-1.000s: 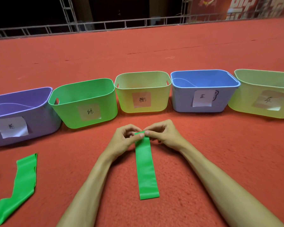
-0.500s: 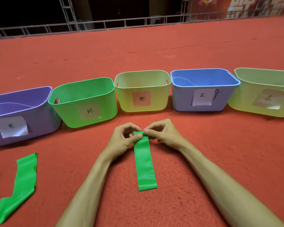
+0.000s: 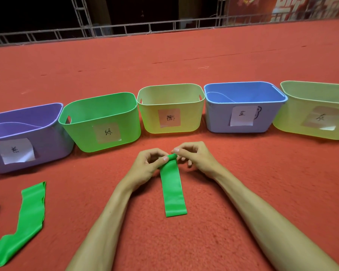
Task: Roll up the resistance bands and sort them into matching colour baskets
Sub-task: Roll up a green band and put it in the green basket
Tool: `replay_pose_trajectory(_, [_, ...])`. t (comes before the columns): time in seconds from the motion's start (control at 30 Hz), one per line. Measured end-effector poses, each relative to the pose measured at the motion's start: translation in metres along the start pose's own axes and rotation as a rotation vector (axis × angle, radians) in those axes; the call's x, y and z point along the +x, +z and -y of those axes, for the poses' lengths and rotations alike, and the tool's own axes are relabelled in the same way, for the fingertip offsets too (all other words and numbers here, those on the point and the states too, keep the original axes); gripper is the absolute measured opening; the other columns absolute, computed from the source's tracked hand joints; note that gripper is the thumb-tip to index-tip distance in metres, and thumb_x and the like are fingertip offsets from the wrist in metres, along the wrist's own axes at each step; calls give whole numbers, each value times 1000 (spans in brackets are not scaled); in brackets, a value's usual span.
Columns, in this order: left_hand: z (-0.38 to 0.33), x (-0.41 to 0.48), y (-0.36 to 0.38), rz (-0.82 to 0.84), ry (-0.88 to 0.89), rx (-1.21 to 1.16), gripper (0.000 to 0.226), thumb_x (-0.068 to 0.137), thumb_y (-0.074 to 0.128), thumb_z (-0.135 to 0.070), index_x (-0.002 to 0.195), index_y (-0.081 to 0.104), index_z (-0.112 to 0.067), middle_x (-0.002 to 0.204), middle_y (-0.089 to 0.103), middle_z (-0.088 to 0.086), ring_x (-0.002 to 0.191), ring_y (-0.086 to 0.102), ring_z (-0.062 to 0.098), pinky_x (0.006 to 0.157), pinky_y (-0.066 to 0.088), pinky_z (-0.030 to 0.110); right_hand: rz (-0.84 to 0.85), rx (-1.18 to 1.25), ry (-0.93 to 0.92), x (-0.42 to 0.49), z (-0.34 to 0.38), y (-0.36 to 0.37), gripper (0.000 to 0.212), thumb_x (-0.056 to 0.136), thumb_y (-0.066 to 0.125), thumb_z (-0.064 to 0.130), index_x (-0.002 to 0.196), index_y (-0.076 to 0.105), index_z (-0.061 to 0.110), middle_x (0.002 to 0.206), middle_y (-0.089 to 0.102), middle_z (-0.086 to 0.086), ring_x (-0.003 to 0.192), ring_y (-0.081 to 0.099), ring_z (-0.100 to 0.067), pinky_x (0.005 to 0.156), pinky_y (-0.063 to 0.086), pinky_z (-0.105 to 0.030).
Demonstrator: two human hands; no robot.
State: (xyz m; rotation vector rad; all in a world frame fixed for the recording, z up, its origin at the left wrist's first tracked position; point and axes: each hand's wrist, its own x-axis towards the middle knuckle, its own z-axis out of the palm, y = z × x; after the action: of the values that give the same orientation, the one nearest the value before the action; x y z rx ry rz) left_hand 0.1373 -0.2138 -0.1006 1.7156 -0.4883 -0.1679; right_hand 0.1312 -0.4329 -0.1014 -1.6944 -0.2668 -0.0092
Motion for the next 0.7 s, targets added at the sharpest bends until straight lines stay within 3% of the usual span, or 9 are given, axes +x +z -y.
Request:
replay_pose_trajectory(0.1, [3,1,0,-12,17,-10,21,89,74,-25,103,74,-9,102,75,20,89,62,25,84,48,41,20,-32,11,1,-2,0,20,97,72,22,88,79,6,70,70,1,64,57,-7,49,40,-18])
replay_pose_trajectory(0.23, [5,1,0,-32,32,-16,21,83,79,-19,102,74,-13,92,73,6,83,54,23,79,46,35,63,-23,-30,-3,0,-2,14,95,74,12,101,79,1,78,77,3,69,67,-4,50,42,-20])
replay_pose_trajectory(0.33, [5,2,-1,-46,19,-17,24,85,79,-24,105,74,-11,90,73,13,84,57,18,78,47,30,75,20,-60,-6,4,-2,17,93,72,1,107,76,-7,82,79,3,69,69,2,51,43,-10])
replay_pose_trajectory(0.5, [6,4,3,-10,-26,57,21,104,61,-13,94,72,1,78,68,-5,71,56,1,67,43,17,38,6,-45,-4,-2,-1,18,89,80,10,107,80,6,91,80,-14,77,67,-21,46,39,-21])
replay_pose_trajectory(0.6, [5,3,2,-6,-24,42,18,103,62,-11,98,73,2,81,72,-2,74,62,4,69,47,18,60,-8,-38,-4,-1,-1,19,87,81,7,105,81,7,77,75,-3,70,60,-15,47,39,-22])
replay_pose_trajectory(0.7, [5,2,1,-34,-5,28,13,100,66,-8,103,73,2,89,76,1,80,66,6,74,50,19,56,-21,-23,-2,-1,-1,22,86,82,8,107,79,9,80,73,4,72,61,-9,54,42,-25])
